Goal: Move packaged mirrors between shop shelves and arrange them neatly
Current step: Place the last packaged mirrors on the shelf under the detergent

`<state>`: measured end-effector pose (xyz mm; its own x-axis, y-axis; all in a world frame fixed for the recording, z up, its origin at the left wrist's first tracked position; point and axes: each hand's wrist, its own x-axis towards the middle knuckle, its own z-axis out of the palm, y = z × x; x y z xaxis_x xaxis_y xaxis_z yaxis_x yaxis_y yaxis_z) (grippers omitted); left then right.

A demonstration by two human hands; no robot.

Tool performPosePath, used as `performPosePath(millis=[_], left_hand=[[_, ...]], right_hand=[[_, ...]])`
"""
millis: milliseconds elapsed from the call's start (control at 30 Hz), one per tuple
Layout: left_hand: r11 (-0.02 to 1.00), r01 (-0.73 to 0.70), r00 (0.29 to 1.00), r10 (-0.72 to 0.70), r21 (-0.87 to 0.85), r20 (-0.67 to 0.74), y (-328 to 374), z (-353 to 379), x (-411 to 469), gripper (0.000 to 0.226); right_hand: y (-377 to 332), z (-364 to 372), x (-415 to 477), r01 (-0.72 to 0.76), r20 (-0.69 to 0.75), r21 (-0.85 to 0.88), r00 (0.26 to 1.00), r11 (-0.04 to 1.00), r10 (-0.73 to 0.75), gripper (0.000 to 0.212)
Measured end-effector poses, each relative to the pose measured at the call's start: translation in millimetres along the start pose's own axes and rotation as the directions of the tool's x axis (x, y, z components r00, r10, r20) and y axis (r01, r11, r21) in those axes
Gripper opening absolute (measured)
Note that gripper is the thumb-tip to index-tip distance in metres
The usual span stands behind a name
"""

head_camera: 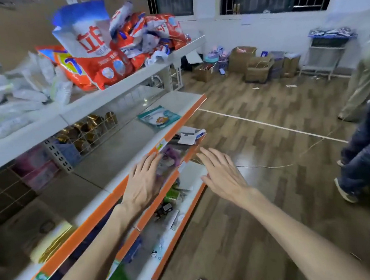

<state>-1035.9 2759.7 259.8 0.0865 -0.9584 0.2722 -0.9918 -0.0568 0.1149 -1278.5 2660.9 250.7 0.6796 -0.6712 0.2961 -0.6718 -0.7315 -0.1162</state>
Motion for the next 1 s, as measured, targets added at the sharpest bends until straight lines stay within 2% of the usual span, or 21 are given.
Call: performPosePath(millis=[67,267,367,433,733,900,1000], left_hand=[[0.999,-0.02,1.0,0.021,-0.031,0.015,10.9,19.3,35.8,0.065],[0.997,-0.043,0.998,0.039,-0.071,-0.052,35.7,58.7,160.3,0.056],[0.988,-0.047,0.998,0.04,-0.145,-0.05,48.5,57.1,218.0,0.08],[0.992,-0.043,0.999,0.041,-0.119,-0.017,46.4,66.5,254.3,0.067],[0.992,0.107,0.994,-0.105,-0.071,0.032,26.7,106.4,347.4,0.066],[0.972,0.224,0.974,-0.222,-0.077,0.038,21.1,136.1,389.1,0.061],[0.951,0.305,0.952,-0.303,-0.05,0.041,13.9,147.1,413.5,0.064]], right_hand=[[33.3,8.1,14.0,-0.023,0.0,-0.006,1.0,1.0,0.023,0.067],[125.9,8.6,88.0,-0.039,0.005,-0.053,0.999,0.998,0.039,0.065],[168.1,3.1,132.3,-0.017,0.02,-0.063,1.0,0.998,0.018,0.063],[191.6,3.0,161.0,-0.034,0.007,-0.058,0.999,0.998,0.034,0.062],[260.4,47.9,258.9,0.052,0.054,0.009,0.997,0.999,-0.053,0.063],[295.8,86.2,322.9,0.162,0.068,0.055,0.984,0.985,-0.166,0.06],[319.7,96.4,364.1,0.281,0.077,0.075,0.955,0.957,-0.286,0.061]])
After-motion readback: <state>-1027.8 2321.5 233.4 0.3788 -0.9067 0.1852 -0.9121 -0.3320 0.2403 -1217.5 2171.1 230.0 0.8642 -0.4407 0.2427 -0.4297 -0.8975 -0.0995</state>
